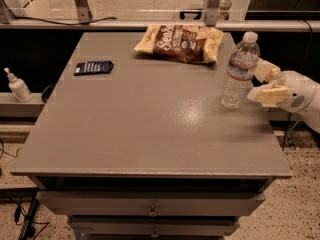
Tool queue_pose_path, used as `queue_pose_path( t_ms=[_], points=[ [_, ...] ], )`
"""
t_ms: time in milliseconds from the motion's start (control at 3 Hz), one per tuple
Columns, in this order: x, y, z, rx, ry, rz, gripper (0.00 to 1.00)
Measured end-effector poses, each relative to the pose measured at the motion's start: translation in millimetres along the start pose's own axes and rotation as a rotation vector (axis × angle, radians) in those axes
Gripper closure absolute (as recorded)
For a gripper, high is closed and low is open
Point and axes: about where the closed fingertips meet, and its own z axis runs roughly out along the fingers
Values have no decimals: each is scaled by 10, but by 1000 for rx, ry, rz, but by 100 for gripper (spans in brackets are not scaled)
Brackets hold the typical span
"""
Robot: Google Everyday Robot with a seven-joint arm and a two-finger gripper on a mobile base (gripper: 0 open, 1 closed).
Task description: Place water bottle upright
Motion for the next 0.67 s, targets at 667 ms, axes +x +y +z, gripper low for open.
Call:
queue_pose_path(
  t_ms=[667],
  points=[
    [-383, 54, -374, 36, 87, -94, 0]
  ],
)
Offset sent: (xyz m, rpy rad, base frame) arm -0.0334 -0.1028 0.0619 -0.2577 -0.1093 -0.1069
